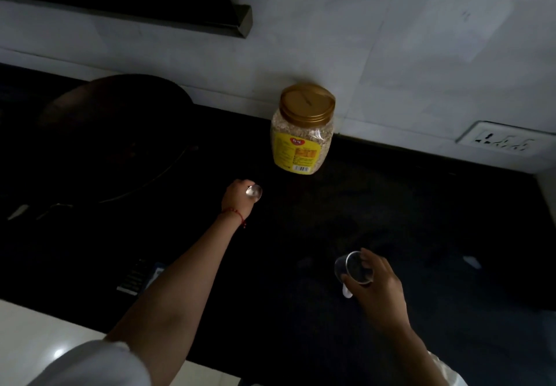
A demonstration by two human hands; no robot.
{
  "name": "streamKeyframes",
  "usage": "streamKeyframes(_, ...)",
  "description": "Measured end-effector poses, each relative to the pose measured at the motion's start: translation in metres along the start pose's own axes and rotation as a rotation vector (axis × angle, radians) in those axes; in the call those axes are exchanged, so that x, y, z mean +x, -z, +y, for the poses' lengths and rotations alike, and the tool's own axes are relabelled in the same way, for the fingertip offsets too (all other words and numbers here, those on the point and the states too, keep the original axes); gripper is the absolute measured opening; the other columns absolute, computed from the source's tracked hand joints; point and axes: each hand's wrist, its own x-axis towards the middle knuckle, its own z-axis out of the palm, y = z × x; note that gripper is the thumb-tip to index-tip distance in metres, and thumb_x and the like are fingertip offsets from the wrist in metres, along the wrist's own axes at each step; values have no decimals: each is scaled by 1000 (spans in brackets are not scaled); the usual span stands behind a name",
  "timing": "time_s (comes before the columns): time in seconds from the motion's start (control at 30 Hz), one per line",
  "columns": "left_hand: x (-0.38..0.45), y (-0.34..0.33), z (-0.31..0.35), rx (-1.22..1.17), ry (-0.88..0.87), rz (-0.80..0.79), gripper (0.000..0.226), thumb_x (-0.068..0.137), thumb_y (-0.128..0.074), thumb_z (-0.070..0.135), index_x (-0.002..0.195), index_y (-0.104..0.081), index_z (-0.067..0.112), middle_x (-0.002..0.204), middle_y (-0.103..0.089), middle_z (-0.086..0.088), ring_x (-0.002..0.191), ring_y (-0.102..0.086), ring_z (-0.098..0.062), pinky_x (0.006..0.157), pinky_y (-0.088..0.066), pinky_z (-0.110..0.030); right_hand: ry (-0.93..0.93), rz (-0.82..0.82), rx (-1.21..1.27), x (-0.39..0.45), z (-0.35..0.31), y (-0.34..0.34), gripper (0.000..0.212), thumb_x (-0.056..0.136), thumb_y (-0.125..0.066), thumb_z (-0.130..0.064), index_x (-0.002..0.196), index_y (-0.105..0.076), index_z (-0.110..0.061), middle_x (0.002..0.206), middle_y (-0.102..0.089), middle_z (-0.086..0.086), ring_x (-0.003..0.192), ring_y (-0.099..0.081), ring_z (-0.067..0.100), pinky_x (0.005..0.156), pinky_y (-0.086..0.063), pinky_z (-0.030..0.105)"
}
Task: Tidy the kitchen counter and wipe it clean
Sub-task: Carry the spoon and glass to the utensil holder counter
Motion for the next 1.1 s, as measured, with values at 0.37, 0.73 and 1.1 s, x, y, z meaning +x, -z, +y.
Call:
streamKeyframes(0.37,-59,13,-13,-177,58,77,13,78,-62,13,69,-64,4,57,-53,0,59,-52,-15,50,-36,-18,74,-40,47,-5,-8,-3,62,70,-77,-18,126,-50,-11,122,-57,4,106,-58,17,85,-48,28)
streamKeyframes(0.73,-232,55,-12,-850,313,500,25,80,-62,0,63,-64,18,44,-65,12,46,-62,0,46,-50,-10,305,-272,82,-22,-17,1,62,70,-78,-16,125,-50,-9,121,-57,4,99,-54,9,80,-44,18)
streamKeyframes(1.1,-455,27,-51,-887,657,1054,24,75,-66,-3,59,-65,14,45,-65,5,50,-63,-12,49,-53,-14,612,-690,56,-100,-30,-35,33,71,-77,-16,97,-60,-27,92,-57,-13,86,-58,12,78,-50,29)
